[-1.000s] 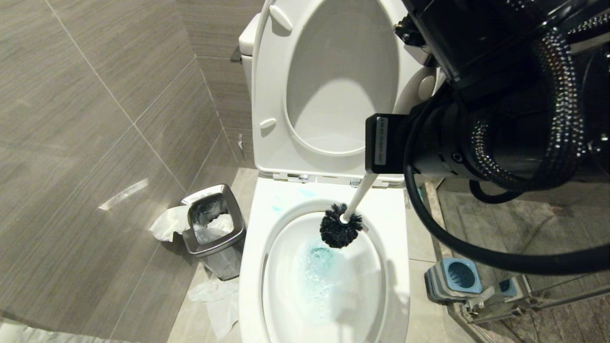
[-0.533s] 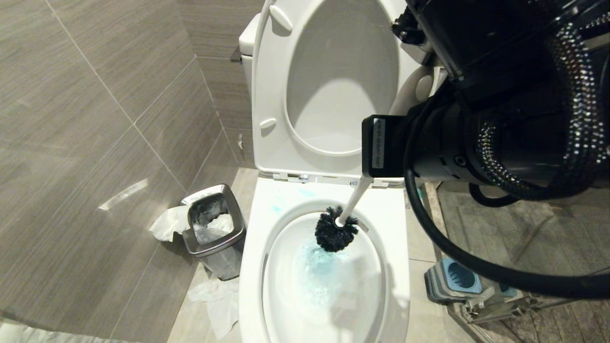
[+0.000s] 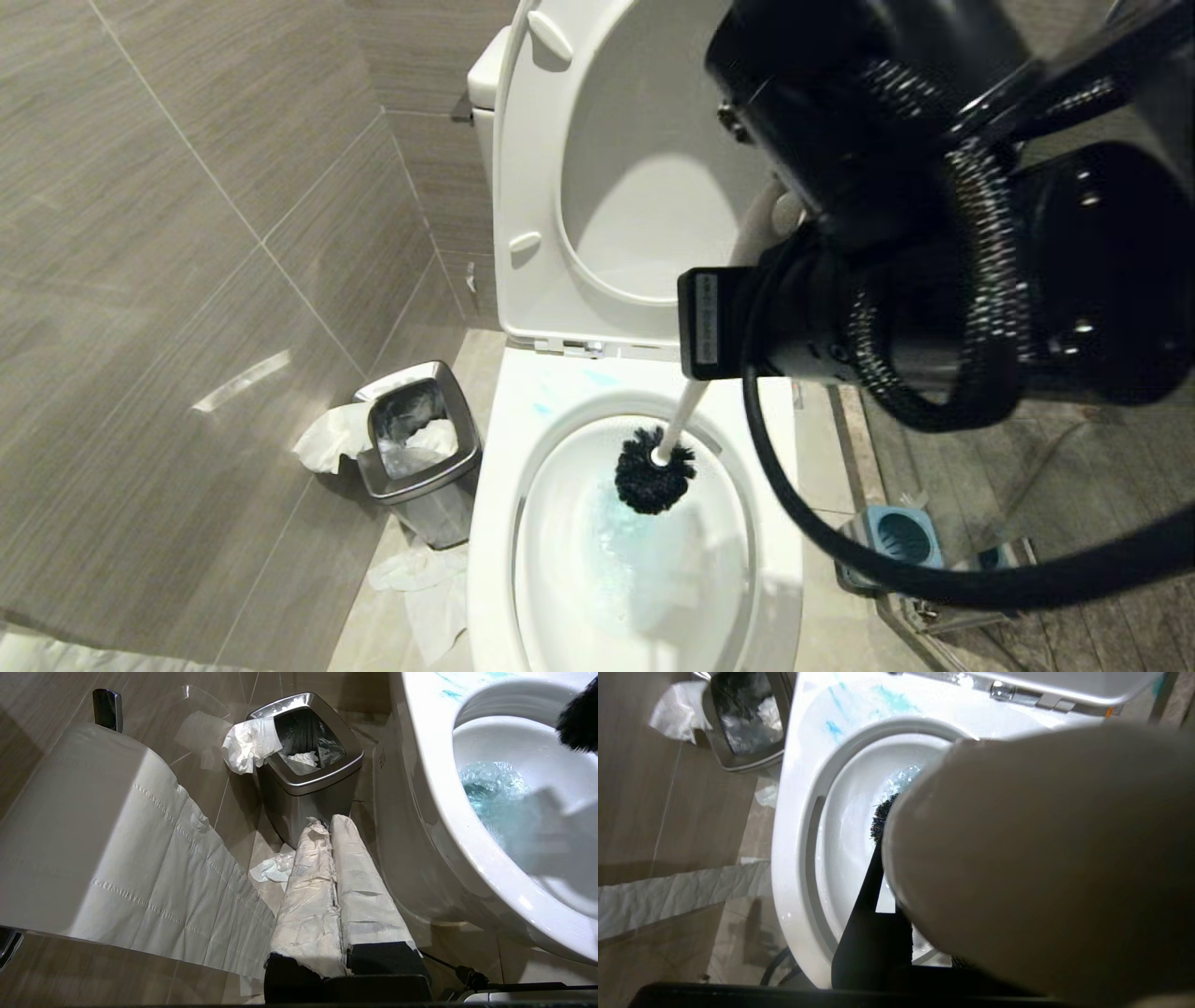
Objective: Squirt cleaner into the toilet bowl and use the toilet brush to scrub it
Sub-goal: Scrub the toilet bowl
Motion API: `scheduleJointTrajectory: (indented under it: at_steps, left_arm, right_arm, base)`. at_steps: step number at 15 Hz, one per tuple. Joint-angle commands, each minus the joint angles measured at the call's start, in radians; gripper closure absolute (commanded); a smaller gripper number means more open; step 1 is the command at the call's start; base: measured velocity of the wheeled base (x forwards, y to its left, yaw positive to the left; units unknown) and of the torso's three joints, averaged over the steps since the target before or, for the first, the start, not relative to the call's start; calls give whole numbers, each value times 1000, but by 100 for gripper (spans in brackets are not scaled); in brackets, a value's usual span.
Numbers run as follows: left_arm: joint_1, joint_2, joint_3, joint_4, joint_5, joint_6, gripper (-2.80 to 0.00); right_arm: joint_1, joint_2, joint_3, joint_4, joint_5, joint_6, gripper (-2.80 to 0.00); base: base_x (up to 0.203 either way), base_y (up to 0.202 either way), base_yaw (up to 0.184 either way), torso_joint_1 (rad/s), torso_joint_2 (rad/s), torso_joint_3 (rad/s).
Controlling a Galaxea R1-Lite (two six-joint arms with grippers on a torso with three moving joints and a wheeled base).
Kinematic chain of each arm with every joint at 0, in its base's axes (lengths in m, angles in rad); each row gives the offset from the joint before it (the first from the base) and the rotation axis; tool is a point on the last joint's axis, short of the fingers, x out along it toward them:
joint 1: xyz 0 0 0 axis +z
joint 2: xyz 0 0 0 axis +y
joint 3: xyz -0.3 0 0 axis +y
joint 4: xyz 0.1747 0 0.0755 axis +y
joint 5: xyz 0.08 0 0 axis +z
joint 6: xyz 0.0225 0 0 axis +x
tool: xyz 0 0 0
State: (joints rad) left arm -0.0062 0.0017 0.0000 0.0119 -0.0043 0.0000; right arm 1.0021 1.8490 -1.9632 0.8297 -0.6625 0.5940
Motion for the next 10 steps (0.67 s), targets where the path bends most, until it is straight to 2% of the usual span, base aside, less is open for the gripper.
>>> scheduleJointTrajectory:
  at_steps: [1, 5, 10]
  left_arm:
    - [0, 0, 0, 0, 0, 0, 0]
    - [0, 0, 0, 0, 0, 0, 0]
    - [0, 0, 0, 0, 0, 0, 0]
  right_arm:
    - [-37, 113, -2, -31, 1, 2, 0]
    - [-102, 260, -11, -113, 3, -7, 0]
    - [-105, 337, -13, -325, 9, -96, 0]
  base:
    - [0, 0, 0, 0, 0, 0]
    - [0, 0, 0, 0, 0, 0]
    - [0, 0, 0, 0, 0, 0]
